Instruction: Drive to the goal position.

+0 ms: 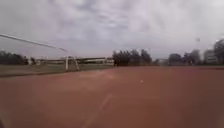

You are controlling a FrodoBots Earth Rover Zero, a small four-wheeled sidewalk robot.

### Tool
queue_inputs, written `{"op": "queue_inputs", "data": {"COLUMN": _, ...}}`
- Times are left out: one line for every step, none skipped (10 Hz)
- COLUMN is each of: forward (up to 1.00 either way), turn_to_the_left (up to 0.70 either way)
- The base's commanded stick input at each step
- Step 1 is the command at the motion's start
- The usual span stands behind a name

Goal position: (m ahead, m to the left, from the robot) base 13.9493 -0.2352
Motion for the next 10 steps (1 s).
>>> {"op": "queue_inputs", "data": {"forward": 0.5, "turn_to_the_left": -0.5}}
{"op": "queue_inputs", "data": {"forward": 0.5, "turn_to_the_left": -0.5}}
{"op": "queue_inputs", "data": {"forward": 0.5, "turn_to_the_left": -0.5}}
{"op": "queue_inputs", "data": {"forward": 0.5, "turn_to_the_left": 0.0}}
{"op": "queue_inputs", "data": {"forward": 0.5, "turn_to_the_left": 0.0}}
{"op": "queue_inputs", "data": {"forward": 0.5, "turn_to_the_left": 0.0}}
{"op": "queue_inputs", "data": {"forward": 0.5, "turn_to_the_left": 0.0}}
{"op": "queue_inputs", "data": {"forward": 0.5, "turn_to_the_left": -0.5}}
{"op": "queue_inputs", "data": {"forward": 0.5, "turn_to_the_left": -0.5}}
{"op": "queue_inputs", "data": {"forward": 0.5, "turn_to_the_left": -0.5}}
